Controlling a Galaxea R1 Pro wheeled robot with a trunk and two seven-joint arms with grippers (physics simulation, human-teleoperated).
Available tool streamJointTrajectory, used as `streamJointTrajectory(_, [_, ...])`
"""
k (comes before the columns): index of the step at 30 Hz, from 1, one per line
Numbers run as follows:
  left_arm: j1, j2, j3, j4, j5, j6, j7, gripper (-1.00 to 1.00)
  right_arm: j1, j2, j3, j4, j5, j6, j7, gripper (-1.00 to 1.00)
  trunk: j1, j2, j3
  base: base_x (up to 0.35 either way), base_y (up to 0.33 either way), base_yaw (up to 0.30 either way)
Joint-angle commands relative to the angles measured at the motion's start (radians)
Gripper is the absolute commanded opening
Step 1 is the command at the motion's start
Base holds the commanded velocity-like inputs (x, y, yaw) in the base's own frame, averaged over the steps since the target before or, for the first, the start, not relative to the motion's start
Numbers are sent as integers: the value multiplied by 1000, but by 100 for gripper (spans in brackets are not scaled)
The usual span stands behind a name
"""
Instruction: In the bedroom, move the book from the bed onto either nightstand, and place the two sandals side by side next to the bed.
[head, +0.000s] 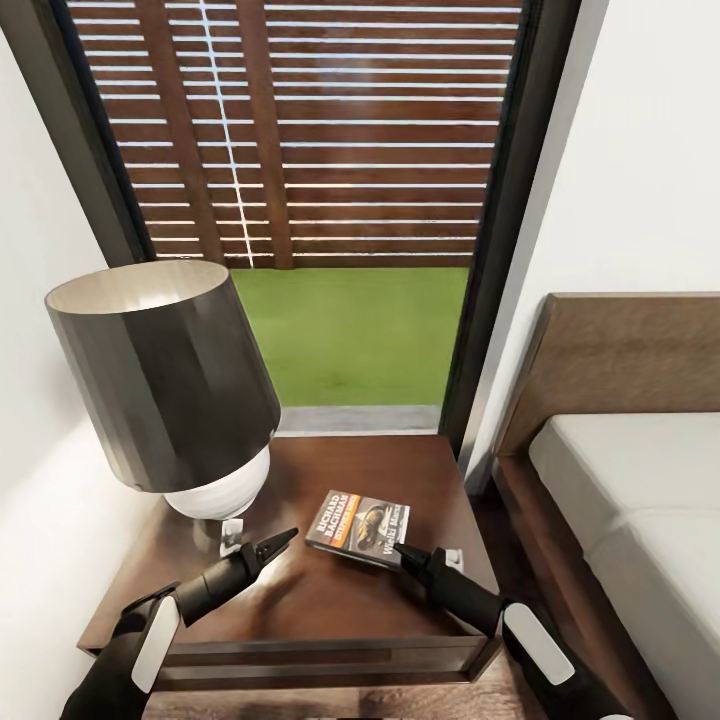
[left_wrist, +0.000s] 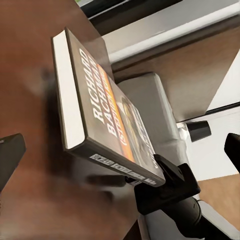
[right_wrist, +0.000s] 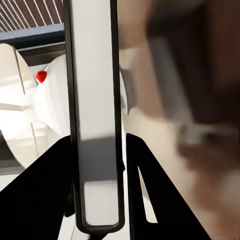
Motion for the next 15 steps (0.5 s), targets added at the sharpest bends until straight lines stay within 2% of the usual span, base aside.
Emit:
streamJointTrajectory(1, [-1,0,0,0,4,7,-1,100,0,2,5,10,11,2,-11,-100,0,0,-1,0,0,0])
streamJointTrajectory(3, [-1,0,-1,0,4,7,-1,100,0,6,5,10,11,2,-11,-100,0,0,-1,0,0,0])
streamJointTrajectory(8, [-1,0,-1,0,4,7,-1,100,0,9,5,10,11,2,-11,-100,-2,1,18,0,0,0])
streamJointTrajectory(15, [-1,0,-1,0,4,7,-1,100,0,9,5,10,11,2,-11,-100,-2,1,18,0,0,0])
